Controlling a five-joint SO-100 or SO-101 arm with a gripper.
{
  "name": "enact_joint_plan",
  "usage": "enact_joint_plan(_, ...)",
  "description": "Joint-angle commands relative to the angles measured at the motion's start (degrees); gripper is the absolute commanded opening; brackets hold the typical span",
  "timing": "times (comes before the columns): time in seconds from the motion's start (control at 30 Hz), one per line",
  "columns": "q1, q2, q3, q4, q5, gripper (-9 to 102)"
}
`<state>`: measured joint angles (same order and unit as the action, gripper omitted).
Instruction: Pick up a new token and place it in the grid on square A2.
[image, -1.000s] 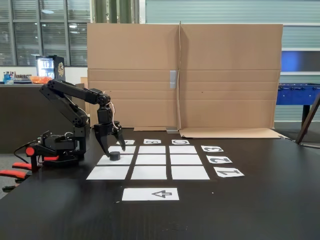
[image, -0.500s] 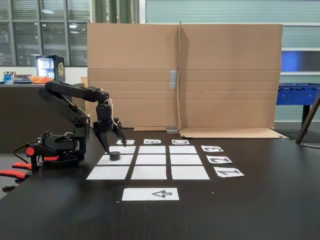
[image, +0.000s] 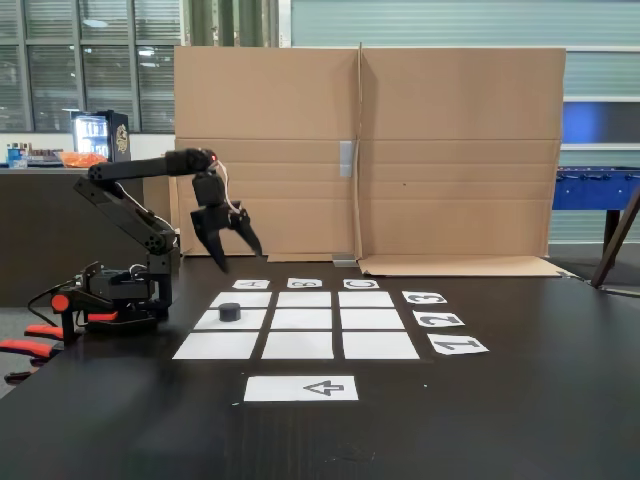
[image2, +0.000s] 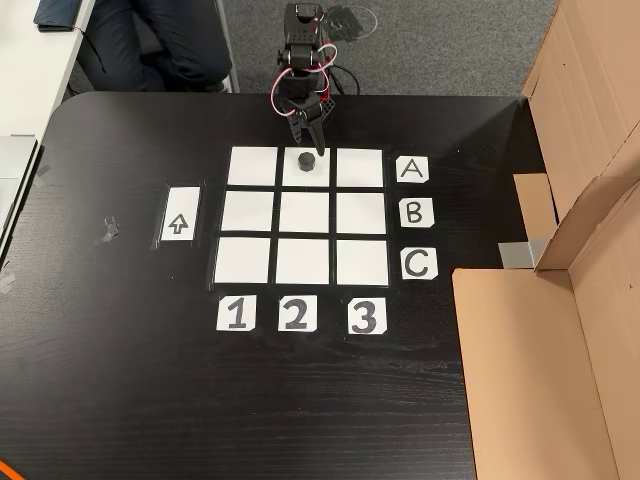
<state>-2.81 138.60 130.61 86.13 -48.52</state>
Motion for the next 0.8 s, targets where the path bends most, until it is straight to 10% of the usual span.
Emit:
enact_joint_plan(0.0, 0.8, 0.4, -6.2, 2.1, 1.0, 34)
enact_joint_plan(0.77, -7.6, 2.5, -32.2, 8.7, 9.9, 34)
